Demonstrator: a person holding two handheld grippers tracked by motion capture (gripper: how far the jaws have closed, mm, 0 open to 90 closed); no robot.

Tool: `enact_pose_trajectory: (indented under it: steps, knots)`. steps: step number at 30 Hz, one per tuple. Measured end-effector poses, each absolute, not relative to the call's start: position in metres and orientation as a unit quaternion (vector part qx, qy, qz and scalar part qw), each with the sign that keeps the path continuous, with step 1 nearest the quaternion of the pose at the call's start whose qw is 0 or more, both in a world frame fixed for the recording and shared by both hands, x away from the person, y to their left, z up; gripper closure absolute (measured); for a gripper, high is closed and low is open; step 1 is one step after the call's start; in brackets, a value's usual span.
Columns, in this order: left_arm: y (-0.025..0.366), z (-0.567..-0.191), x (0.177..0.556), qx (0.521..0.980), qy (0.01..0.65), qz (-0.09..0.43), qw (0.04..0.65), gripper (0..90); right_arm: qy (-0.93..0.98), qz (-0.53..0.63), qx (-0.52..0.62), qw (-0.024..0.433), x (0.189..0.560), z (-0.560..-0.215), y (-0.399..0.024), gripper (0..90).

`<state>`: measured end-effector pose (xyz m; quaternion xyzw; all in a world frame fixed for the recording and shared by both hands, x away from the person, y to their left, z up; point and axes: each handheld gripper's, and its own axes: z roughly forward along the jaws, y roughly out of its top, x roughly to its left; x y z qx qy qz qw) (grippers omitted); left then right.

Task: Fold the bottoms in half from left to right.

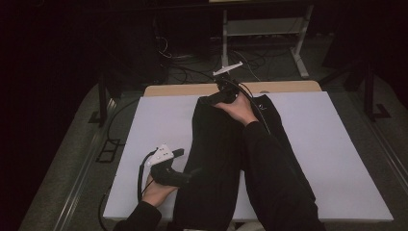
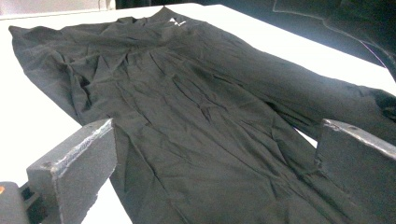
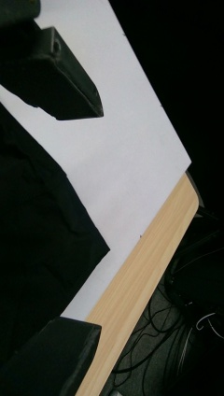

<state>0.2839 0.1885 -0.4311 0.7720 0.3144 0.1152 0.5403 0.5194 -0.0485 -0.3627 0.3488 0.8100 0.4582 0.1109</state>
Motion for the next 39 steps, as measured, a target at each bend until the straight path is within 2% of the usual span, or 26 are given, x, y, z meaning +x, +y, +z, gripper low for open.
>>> enact_pose_trajectory:
  steps: [23, 39]
  knots:
    - [0.190, -0.430, 0.284, 0.769, 0.315, 0.114, 0.544, 0.0, 0.785, 0.470, 0.390, 0.103, 0.534, -0.399, -0.033, 0.0]
    - [0.191, -0.429, 0.283, 0.767, 0.314, 0.114, 0.548, 0.0, 0.786, 0.453, 0.405, 0.116, 0.536, -0.413, -0.010, 0.0]
